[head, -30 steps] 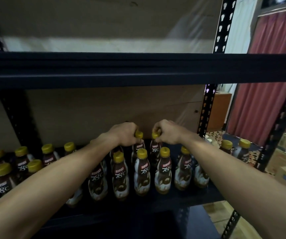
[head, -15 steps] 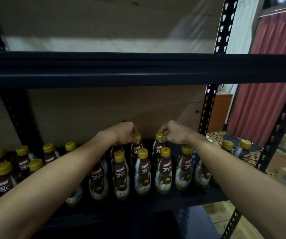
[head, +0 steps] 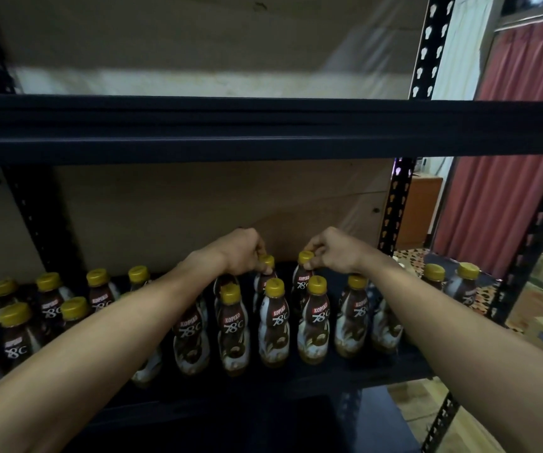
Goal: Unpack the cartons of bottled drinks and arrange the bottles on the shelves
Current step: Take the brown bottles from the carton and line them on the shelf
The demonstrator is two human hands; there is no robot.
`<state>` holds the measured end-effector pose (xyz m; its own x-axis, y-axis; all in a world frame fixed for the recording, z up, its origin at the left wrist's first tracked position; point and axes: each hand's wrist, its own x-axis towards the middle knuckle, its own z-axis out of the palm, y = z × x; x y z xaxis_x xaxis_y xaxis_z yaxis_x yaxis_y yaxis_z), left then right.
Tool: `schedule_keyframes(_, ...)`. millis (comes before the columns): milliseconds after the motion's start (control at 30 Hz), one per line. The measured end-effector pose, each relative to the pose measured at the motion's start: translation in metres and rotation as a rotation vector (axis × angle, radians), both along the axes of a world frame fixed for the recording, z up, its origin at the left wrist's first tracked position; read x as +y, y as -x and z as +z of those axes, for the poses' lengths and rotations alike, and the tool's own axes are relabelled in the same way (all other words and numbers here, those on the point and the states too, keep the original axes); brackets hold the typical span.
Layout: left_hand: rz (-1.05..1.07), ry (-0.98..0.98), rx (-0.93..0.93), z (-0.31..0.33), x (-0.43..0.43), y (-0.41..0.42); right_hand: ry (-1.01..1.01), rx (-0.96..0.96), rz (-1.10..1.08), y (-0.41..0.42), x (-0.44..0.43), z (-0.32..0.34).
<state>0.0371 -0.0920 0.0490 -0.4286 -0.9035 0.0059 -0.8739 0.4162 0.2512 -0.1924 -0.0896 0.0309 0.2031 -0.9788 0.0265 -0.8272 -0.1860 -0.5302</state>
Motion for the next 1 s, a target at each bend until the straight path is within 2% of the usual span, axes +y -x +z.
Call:
schedule_keyframes(533, 0.019, 0.028, 0.002, -0.001, 0.005, 0.001, -0.063, -0.019, 0.068, -0.001, 0.003, 0.001)
schedule_keyframes(733, -0.005, -0.057, 0.011, 0.006, 0.004, -0.01, -0.107, 0.043, 0.072, -0.002, 0.002, 0.007)
schedule_keyframes(833, 0.01, -0.086, 0.034, 0.018, 0.004, -0.022, -0.04, 0.072, 0.066, -0.011, 0.003, 0.016)
schedule_keyframes(1000, 0.071, -0.155, -0.137, 0.028, 0.001, -0.042, 0.13, 0.1, 0.12, -0.042, 0.005, 0.025)
